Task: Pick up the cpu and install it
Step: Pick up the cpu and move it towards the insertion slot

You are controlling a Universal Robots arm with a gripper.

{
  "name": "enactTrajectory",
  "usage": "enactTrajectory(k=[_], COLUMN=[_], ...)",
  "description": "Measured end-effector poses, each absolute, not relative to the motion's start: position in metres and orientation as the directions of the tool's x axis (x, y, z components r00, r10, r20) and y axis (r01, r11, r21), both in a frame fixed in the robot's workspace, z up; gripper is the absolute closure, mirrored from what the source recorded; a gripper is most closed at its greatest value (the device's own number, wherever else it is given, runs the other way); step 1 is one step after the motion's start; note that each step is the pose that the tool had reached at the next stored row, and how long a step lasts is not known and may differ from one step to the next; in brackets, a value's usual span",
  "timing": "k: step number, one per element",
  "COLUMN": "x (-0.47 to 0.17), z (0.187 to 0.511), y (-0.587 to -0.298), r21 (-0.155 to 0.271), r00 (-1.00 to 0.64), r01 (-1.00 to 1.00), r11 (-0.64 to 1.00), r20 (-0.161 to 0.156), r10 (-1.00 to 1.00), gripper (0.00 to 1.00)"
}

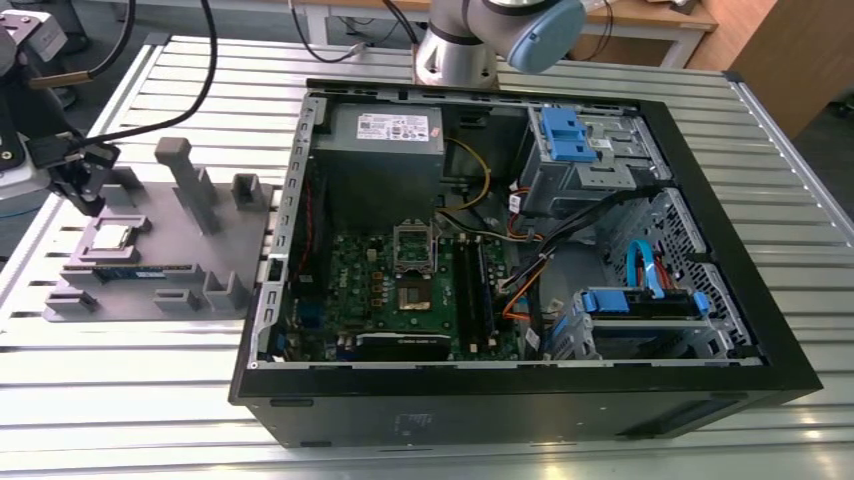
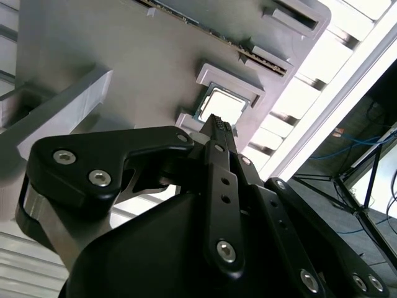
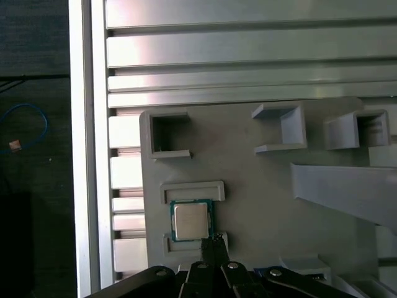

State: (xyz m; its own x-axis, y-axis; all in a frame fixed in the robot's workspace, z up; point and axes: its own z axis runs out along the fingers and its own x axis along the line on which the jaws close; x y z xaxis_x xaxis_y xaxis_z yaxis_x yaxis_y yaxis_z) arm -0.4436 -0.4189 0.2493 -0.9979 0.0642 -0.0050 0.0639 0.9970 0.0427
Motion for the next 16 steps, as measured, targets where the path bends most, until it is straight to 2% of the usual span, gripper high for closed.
enactTrajectory(k=[16], x=[-0.449], z=[0.224], y=[-0.419], r21=[0.043], r00=[-0.998], r01=[0.064], r11=[0.997], r20=[-0.005], r10=[0.064], gripper=[0.89])
